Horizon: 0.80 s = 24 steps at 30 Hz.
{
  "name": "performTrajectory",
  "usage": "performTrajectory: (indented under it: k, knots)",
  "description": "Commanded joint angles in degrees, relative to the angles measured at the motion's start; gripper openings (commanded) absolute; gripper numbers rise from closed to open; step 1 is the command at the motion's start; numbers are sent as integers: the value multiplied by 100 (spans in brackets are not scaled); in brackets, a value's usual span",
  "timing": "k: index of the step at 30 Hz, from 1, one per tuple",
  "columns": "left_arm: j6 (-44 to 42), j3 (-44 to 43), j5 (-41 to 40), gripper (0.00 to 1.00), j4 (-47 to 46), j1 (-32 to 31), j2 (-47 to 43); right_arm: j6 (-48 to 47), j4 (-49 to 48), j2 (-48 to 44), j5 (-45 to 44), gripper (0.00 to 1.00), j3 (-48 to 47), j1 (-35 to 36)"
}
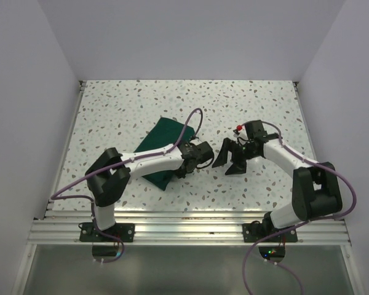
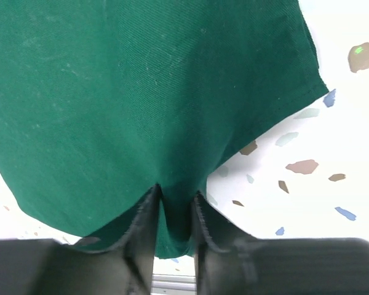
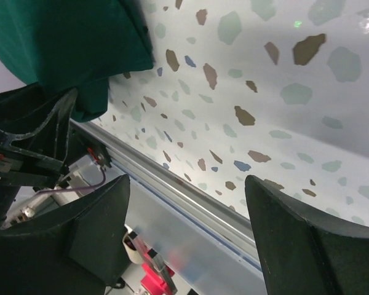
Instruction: Prepare the surgical pack
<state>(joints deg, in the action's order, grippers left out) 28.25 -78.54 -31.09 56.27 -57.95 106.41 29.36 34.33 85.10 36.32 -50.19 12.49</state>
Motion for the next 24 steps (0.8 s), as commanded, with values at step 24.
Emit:
performTrajectory:
  k: [24]
  knots:
    - [-215, 14, 376, 3, -327, 170, -208, 1106, -1112, 622, 288, 74, -684, 764]
